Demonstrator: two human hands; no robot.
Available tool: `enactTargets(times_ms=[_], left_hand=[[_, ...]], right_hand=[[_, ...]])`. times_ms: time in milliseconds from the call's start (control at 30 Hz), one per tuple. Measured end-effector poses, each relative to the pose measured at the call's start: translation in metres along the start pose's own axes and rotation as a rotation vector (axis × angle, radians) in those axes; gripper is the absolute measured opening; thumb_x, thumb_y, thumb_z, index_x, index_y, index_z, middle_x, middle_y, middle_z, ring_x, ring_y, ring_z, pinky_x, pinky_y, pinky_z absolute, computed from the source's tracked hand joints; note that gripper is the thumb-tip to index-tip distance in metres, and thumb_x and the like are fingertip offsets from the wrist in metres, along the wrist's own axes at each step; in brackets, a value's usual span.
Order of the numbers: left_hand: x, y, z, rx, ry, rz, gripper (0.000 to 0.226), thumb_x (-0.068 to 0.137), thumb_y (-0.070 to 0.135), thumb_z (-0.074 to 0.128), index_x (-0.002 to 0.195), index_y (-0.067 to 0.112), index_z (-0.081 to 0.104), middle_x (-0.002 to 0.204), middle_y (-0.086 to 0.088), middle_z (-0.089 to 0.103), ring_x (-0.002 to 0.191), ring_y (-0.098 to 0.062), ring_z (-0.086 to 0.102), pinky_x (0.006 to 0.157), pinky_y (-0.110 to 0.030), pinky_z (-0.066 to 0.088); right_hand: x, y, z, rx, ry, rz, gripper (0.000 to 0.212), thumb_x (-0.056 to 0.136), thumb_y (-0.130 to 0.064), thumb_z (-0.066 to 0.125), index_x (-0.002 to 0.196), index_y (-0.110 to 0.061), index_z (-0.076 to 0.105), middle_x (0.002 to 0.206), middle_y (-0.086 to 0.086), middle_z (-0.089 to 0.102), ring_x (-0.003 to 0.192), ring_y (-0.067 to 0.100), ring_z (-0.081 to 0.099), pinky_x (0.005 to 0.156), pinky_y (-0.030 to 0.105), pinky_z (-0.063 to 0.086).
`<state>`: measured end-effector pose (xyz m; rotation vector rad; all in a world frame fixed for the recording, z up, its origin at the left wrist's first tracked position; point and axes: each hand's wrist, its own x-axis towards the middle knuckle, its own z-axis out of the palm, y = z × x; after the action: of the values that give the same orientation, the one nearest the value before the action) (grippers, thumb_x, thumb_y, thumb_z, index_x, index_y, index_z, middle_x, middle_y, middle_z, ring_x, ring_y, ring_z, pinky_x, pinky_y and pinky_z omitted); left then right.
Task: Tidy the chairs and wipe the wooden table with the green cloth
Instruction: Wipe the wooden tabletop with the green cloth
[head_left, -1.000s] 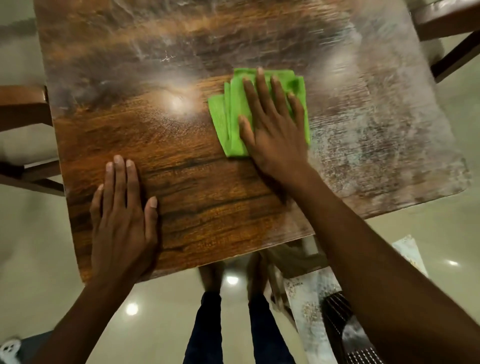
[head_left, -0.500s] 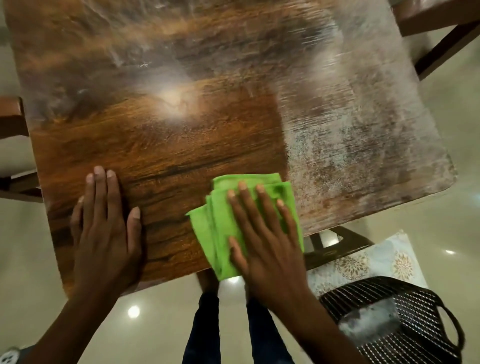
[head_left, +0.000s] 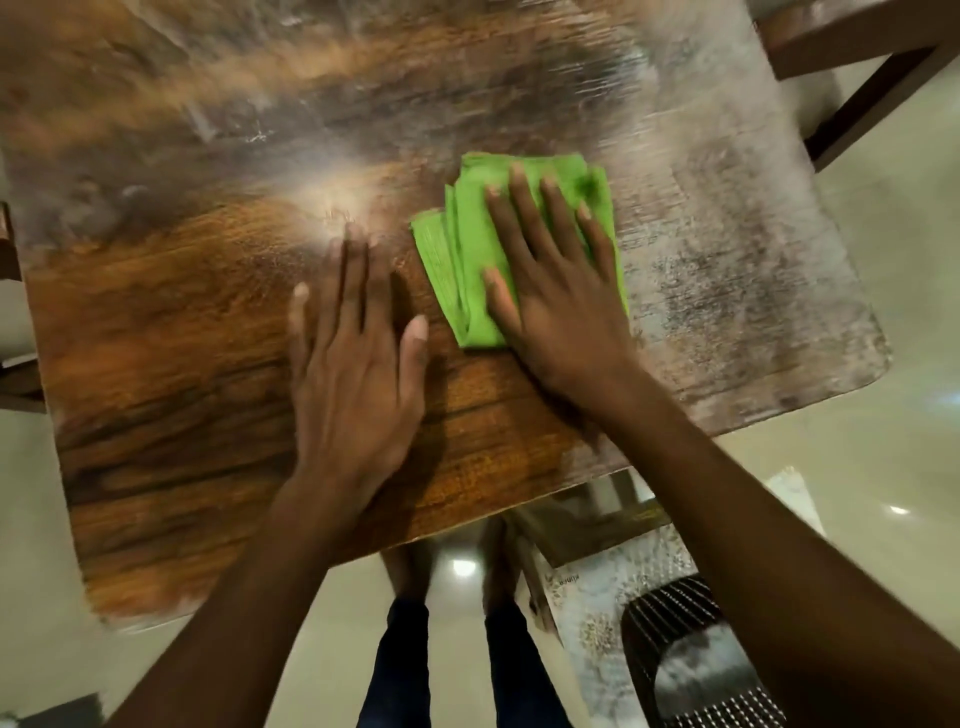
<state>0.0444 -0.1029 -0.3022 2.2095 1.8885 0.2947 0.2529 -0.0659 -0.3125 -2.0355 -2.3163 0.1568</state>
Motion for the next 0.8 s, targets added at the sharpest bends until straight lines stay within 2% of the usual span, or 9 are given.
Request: enactTargets(times_ms=[133, 233, 333, 500, 600, 667, 800], left_hand=[[0.022, 0.027, 0.021, 0.011, -0.019, -0.018, 0.066, 0.113, 0.04, 0.02, 0.171, 0.014, 0.003, 0.179, -0.005, 0.001, 0.165, -0.016, -0.002, 0.133, -0.048, 0.006], [0.02, 0.028, 0.03, 0.071, -0.04, -0.031, 0.066, 0.112, 0.04, 0.018, 0.17, 0.014, 0.0, 0.179, -0.006, -0.001, 0.165, -0.017, -0.003, 0.134, -0.046, 0.006], [0.021, 0.029, 0.029, 0.073, -0.04, -0.037, 0.066, 0.112, 0.039, 0.018, 0.17, 0.013, 0.001, 0.179, -0.006, 0.001, 0.165, -0.017, -0.003, 0.134, -0.047, 0.006], [0.02, 0.032, 0.028, 0.091, -0.064, -0.047, 0.067, 0.112, 0.041, 0.017, 0.17, 0.014, -0.002, 0.179, -0.006, -0.003, 0.165, -0.016, -0.007, 0.134, -0.048, 0.006], [0.021, 0.032, 0.027, 0.088, -0.065, -0.049, 0.068, 0.112, 0.04, 0.018, 0.17, 0.014, -0.002, 0.179, -0.006, -0.003, 0.165, -0.016, -0.006, 0.134, -0.047, 0.006], [0.021, 0.033, 0.026, 0.079, -0.064, -0.051, 0.068, 0.111, 0.04, 0.019, 0.17, 0.014, 0.0, 0.179, -0.005, -0.002, 0.165, -0.016, -0.005, 0.134, -0.047, 0.006], [0.021, 0.033, 0.023, 0.068, -0.057, -0.061, 0.067, 0.111, 0.039, 0.022, 0.171, 0.014, 0.002, 0.179, -0.005, 0.001, 0.165, -0.016, -0.003, 0.134, -0.048, 0.007]], right_hand=[[-0.103, 0.005, -0.009, 0.004, -0.052, 0.028, 0.068, 0.113, -0.048, 0.03, 0.171, -0.02, 0.008, 0.179, 0.004, -0.001, 0.166, 0.025, -0.001, 0.131, 0.055, 0.016], [-0.138, 0.016, -0.011, 0.015, -0.086, 0.057, 0.07, 0.11, -0.047, 0.037, 0.17, -0.021, 0.014, 0.179, 0.002, 0.004, 0.166, 0.025, 0.004, 0.13, 0.056, 0.021], [-0.123, 0.038, -0.011, 0.018, -0.047, 0.079, 0.068, 0.11, -0.049, 0.033, 0.17, -0.023, 0.017, 0.179, 0.0, 0.008, 0.165, 0.022, 0.007, 0.129, 0.055, 0.021], [-0.034, 0.092, -0.009, -0.001, 0.017, 0.131, 0.067, 0.111, -0.052, 0.023, 0.171, -0.025, 0.008, 0.179, -0.001, 0.001, 0.165, 0.02, -0.001, 0.132, 0.05, 0.013], [0.007, 0.099, -0.009, -0.01, 0.01, 0.154, 0.068, 0.111, -0.055, 0.017, 0.171, -0.026, 0.005, 0.179, -0.001, 0.0, 0.165, 0.02, -0.001, 0.131, 0.05, 0.013], [0.0, 0.093, -0.011, -0.008, -0.005, 0.149, 0.068, 0.112, -0.055, 0.017, 0.171, -0.025, 0.002, 0.179, 0.0, -0.004, 0.165, 0.021, -0.004, 0.131, 0.051, 0.012], [-0.071, 0.063, -0.015, 0.03, -0.062, 0.148, 0.07, 0.111, -0.052, 0.025, 0.171, -0.022, 0.003, 0.179, 0.003, -0.006, 0.165, 0.024, -0.006, 0.131, 0.055, 0.014]])
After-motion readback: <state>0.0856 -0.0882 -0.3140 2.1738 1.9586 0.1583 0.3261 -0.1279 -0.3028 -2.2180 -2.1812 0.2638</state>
